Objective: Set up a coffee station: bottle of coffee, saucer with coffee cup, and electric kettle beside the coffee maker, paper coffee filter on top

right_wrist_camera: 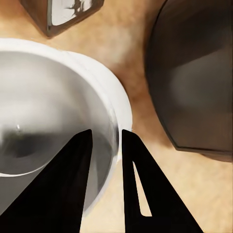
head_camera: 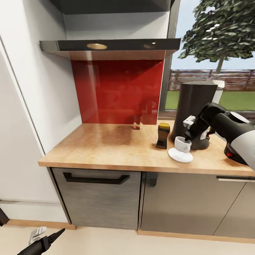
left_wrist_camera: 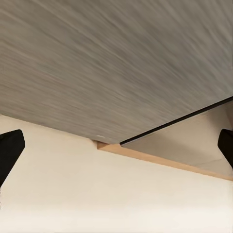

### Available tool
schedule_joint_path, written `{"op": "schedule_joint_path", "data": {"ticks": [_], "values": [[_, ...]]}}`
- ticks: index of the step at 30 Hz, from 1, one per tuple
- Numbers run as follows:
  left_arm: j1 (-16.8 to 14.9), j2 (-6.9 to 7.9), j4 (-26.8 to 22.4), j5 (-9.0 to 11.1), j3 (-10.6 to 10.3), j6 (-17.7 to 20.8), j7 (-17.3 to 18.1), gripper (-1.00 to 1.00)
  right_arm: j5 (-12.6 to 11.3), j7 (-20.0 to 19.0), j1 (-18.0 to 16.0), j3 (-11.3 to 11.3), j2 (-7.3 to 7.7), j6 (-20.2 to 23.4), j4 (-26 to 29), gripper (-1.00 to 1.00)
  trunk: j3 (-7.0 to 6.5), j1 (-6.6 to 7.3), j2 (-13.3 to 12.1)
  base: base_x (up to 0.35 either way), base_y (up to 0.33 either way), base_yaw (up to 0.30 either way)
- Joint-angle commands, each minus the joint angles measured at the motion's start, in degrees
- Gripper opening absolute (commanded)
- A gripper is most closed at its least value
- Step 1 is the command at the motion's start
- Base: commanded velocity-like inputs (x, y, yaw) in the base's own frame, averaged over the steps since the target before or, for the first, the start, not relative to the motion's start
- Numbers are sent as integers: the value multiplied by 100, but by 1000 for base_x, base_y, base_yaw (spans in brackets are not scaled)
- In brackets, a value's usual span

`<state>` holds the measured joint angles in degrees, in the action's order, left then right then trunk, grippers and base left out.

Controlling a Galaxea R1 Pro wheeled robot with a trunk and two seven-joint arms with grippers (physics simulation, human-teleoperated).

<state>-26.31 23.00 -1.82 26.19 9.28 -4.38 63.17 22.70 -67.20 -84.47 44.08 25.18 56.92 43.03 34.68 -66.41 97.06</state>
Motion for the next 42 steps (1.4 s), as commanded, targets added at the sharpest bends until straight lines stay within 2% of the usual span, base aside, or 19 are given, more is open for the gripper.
{"op": "schedule_joint_path", "data": {"ticks": [1,5,9,13,42], "values": [[-6,1,7,-53,48,-46,11,100,50,-46,-1,13,4,29,-26,-100,25,-22,45,0,0,0],[-6,1,7,-53,48,-46,11,100,50,-15,43,13,4,29,-75,-100,97,-110,205,0,0,0],[-6,-2,7,-53,48,-46,11,100,50,-6,65,13,7,29,-89,-100,97,-110,205,0,0,0],[-6,-2,7,-53,48,-46,11,100,50,-4,70,13,9,29,-92,-100,168,-198,366,0,0,0],[-6,2,7,-53,48,-46,11,100,50,-3,71,13,11,20,-93,-100,168,-198,366,26,0,0]]}}
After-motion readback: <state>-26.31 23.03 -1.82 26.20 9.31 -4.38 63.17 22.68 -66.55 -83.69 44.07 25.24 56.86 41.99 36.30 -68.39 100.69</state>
